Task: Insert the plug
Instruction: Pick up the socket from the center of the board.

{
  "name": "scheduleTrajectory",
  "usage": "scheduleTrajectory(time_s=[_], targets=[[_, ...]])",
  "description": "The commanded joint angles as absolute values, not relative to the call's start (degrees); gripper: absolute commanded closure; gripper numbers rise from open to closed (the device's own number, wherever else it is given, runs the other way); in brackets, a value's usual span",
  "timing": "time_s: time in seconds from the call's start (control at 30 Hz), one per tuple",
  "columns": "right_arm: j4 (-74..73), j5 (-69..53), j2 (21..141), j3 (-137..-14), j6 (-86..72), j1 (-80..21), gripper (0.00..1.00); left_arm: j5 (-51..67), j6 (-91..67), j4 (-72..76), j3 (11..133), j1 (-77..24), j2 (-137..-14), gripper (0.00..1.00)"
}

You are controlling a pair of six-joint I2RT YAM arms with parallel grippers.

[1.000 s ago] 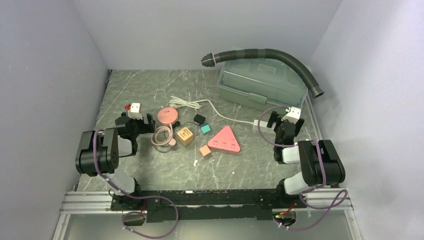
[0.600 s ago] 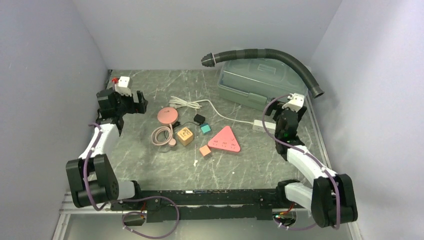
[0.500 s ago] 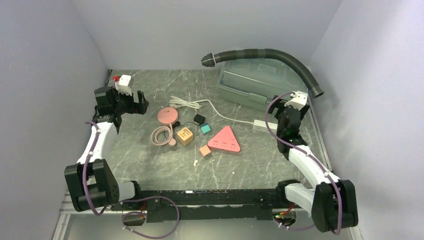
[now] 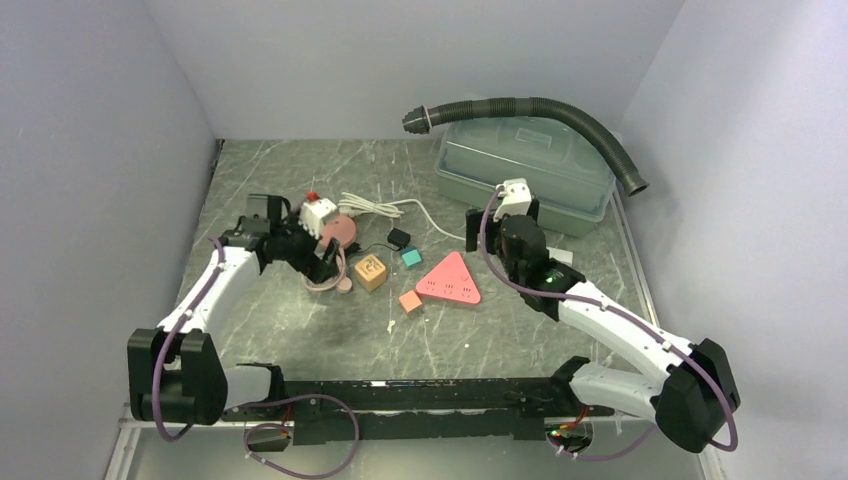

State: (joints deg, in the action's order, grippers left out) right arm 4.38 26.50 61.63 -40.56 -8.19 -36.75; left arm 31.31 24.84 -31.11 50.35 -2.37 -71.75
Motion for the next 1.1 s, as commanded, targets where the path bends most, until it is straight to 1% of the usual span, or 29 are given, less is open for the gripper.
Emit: scheduleTrajectory(time_s=[0.0, 0.03, 0.27, 0.33, 0.4, 0.53, 0.63, 0.67, 0.7, 0.73, 0.77, 0.8, 0.87, 0.9, 0.97, 1.07], targets=[[0.3, 27.3, 60.4, -41.8, -8.6, -39.2, 0.0, 26.8, 33.9, -35.4, 48.1, -6.8, -70.0, 0.01], [0.3, 27.3, 60.4, -41.9, -8.6, -39.7, 0.0, 26.1, 35.2, -35.9, 47.8, -7.4, -70.1, 0.01], [0.3, 27.3, 61.0, -43.3, -8.6, -40.3, 0.0, 23.3, 44.2, -36.3, 44.4, -9.4, -71.6, 0.1], [0.3, 27.3, 61.1, -43.8, -8.6, -40.5, 0.0, 23.1, 45.0, -35.1, 43.9, -9.9, -72.7, 0.14], [0.3, 27.3, 61.4, -44.0, -8.6, -40.5, 0.0, 22.5, 45.4, -33.6, 43.6, -10.8, -74.4, 0.19], [-1.3, 27.3, 61.1, -44.5, -8.6, -40.6, 0.0, 22.0, 46.7, -31.5, 43.2, -12.2, -77.3, 0.23], [-1.1, 27.3, 60.3, -44.4, -8.6, -40.6, 0.0, 20.2, 47.3, -28.9, 42.4, -13.0, -78.9, 0.29], [-0.9, 27.3, 60.0, -44.3, -8.6, -40.6, 0.0, 19.5, 47.4, -28.0, 42.2, -13.3, -79.6, 0.33], [-0.7, 27.3, 59.9, -44.2, -8.6, -40.6, 0.0, 18.7, 47.4, -26.9, 41.9, -13.5, -79.9, 0.4], [-0.6, 27.3, 59.8, -44.1, -8.6, -40.6, 0.07, 18.0, 47.2, -26.1, 41.8, -13.7, -80.4, 0.47], [-0.6, 17.6, 59.8, -44.2, -8.6, -40.6, 0.1, 17.7, 47.1, -26.2, 42.1, -13.8, -80.4, 0.53], [-0.5, 20.9, 59.9, -44.3, -8.6, -40.6, 0.12, 17.8, 46.8, -27.0, 42.7, -13.8, -80.1, 0.61], [-0.7, 21.1, 60.2, -44.7, -10.5, -40.6, 0.13, 17.8, 45.3, -29.8, 45.0, -14.1, -78.4, 0.75], [-0.5, 20.8, 60.3, -44.8, -15.8, -40.6, 0.13, 18.0, 44.7, -31.8, 46.5, -14.1, -77.1, 0.84], [-0.3, 20.1, 60.4, -45.2, -15.8, -40.6, 0.11, 18.3, 43.5, -36.7, 49.9, -14.1, -74.1, 0.99], [1.4, 18.3, 61.5, -46.9, -14.7, -40.6, 0.05, 19.7, 43.6, -43.7, 56.1, -14.2, -68.9, 1.0]])
